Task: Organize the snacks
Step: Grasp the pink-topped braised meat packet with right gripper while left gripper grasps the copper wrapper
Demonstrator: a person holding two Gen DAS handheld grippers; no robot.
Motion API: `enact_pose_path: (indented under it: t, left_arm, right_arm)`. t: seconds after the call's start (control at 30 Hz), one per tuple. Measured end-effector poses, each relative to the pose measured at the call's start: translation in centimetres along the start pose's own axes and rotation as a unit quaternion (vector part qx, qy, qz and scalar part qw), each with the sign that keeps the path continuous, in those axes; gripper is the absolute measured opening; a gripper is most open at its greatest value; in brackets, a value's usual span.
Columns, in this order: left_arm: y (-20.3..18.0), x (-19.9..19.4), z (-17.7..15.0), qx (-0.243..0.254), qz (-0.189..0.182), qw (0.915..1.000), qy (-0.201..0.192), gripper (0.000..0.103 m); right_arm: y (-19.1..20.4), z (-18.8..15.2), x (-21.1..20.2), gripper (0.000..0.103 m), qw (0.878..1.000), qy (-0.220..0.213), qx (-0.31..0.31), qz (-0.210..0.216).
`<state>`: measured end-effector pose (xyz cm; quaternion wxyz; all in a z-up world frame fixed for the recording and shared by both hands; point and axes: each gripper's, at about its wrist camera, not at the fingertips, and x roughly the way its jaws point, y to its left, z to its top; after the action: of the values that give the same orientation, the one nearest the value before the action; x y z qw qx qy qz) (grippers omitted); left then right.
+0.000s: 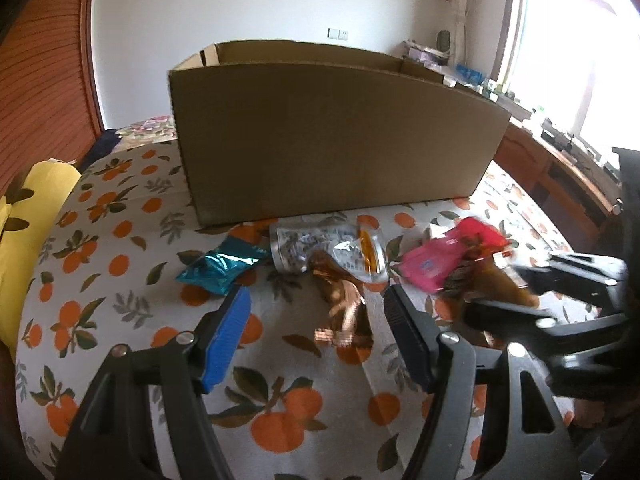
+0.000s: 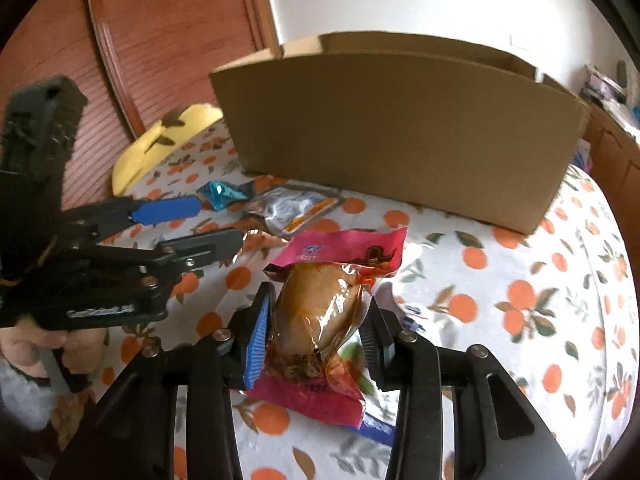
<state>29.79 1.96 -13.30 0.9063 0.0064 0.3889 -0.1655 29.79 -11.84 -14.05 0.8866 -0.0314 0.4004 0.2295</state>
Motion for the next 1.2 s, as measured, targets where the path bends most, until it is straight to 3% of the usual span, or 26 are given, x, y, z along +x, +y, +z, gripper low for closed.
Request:
enact_pose_path:
  t: [0.33, 0.4, 0.6, 1.2]
  left_arm:
    - [-1.0, 1.7, 0.6, 0.004, -0.009, 0.9998, 0.018, 0.065]
    - [-1.3, 1.8, 0.6, 0.009, -0.005, 0.9998, 0.019, 0.056]
    - [-1.9, 2.7, 0.6, 0.016, 0.002, 0.9992, 0.038, 0.047]
    - [-2.2, 3.5, 1.0, 0.022, 0.018, 0.9978, 0.059, 0.048]
  right_arm:
    - [-2.9, -1.6, -4.1, 0.041, 0.999, -0.036, 0.012, -0.022]
    - [-3.9, -2.2, -4.0, 0.041, 0.999, -0.034, 0.019, -0.032]
    - [-6.0, -3.3, -4.2, 0.041, 0.998, -0.037, 0.039, -0.030]
    - [-5.2, -3.5, -3.9, 0.041, 0.998, -0.043, 0.012, -0.037]
